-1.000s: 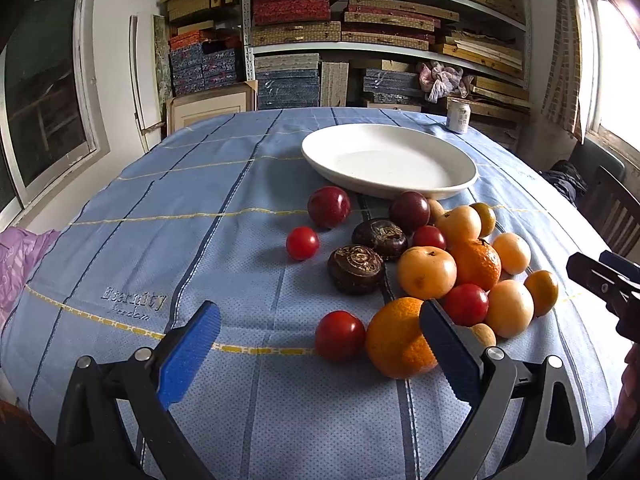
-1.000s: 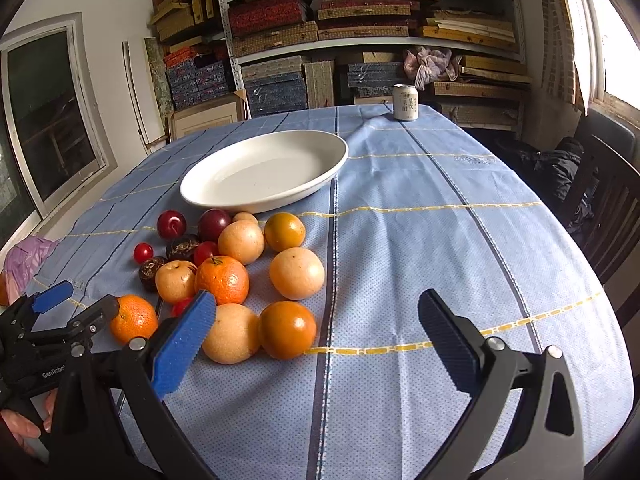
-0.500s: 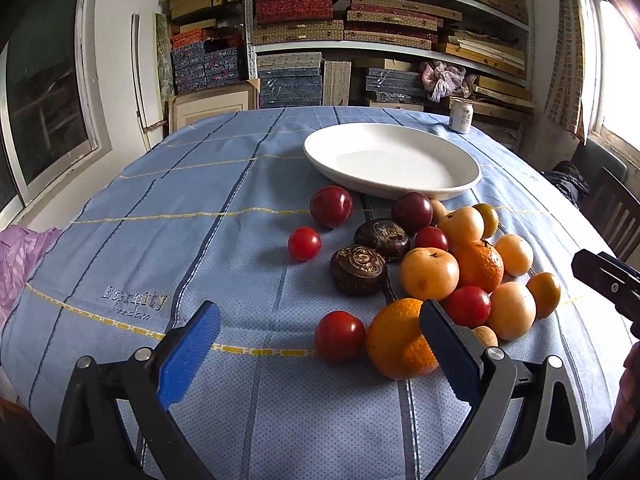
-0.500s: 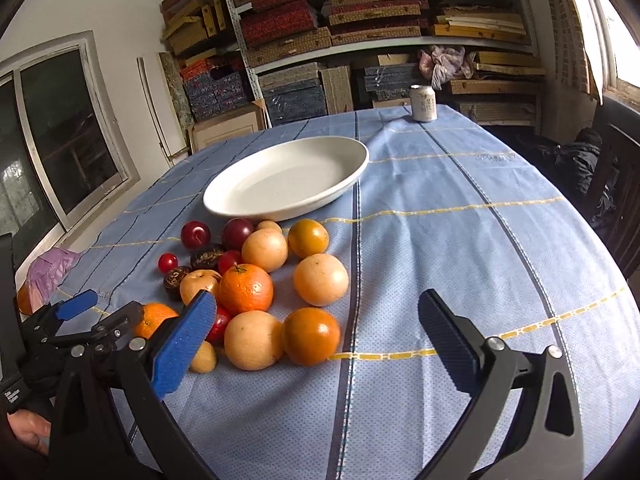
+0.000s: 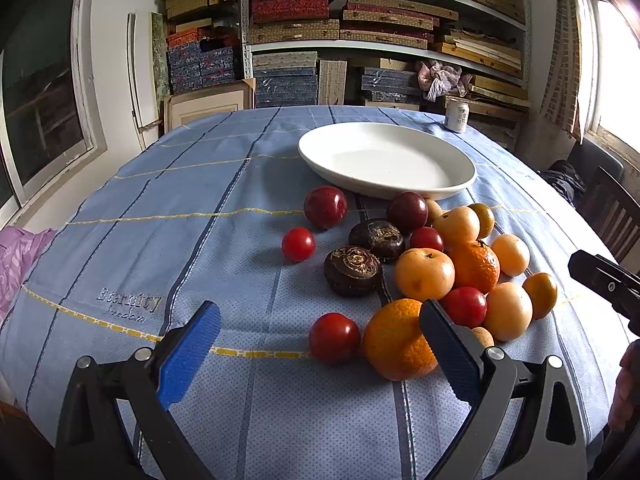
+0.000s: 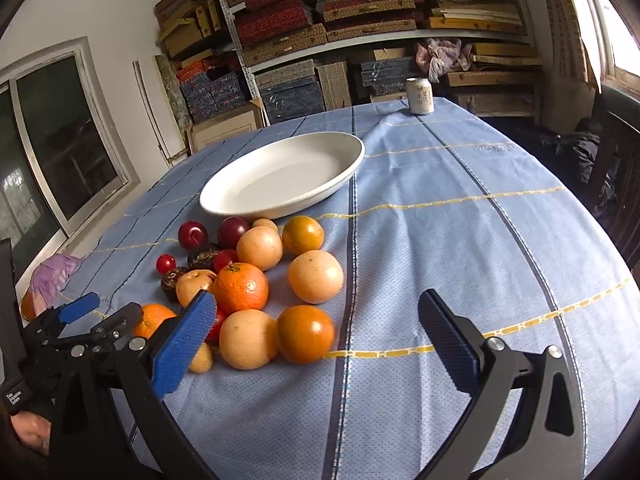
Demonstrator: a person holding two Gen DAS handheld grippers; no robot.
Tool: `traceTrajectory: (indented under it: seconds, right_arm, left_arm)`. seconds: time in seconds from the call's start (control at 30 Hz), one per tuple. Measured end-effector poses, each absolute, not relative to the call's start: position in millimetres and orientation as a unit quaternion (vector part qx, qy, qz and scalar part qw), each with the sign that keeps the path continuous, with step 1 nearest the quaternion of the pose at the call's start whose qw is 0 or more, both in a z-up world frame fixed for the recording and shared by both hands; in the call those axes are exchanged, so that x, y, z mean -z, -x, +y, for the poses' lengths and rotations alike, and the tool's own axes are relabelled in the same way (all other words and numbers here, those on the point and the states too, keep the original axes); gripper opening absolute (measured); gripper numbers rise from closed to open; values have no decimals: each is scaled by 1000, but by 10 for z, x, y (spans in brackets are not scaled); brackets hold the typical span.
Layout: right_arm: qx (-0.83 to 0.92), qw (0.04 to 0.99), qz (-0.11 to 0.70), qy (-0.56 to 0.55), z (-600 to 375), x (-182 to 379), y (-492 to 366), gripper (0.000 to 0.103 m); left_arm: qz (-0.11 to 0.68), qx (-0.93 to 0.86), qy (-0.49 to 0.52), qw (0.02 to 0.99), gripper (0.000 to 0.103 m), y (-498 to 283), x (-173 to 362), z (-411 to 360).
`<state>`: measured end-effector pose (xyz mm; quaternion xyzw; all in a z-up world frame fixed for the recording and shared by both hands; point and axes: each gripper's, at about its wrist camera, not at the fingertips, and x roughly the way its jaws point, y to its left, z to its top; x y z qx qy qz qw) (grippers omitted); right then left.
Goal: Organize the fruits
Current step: 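Move both tools toward the fruit pile beside the white plate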
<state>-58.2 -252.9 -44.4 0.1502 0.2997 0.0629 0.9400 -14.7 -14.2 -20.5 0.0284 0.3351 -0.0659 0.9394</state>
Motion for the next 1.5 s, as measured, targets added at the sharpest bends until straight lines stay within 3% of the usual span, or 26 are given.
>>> traceTrajectory:
  seconds: [0.5, 0.73, 0.93, 1.5]
  right_arm:
    - [40, 947, 311, -66, -2447, 408, 520, 99]
    - [20, 943, 324, -75, -2440, 436, 565, 99]
    - [27, 938, 340, -58, -2465, 471, 591, 99]
    - [-23, 935, 351, -52, -2499, 578, 640, 99]
  left_arm:
    - [324, 48, -17, 945, 100, 125, 197, -93]
    - [330, 30, 34, 943, 100, 127, 106, 211]
    - [316, -13, -27, 948, 100, 239, 103, 326]
    - [332, 12, -64, 941, 100, 293, 275, 198]
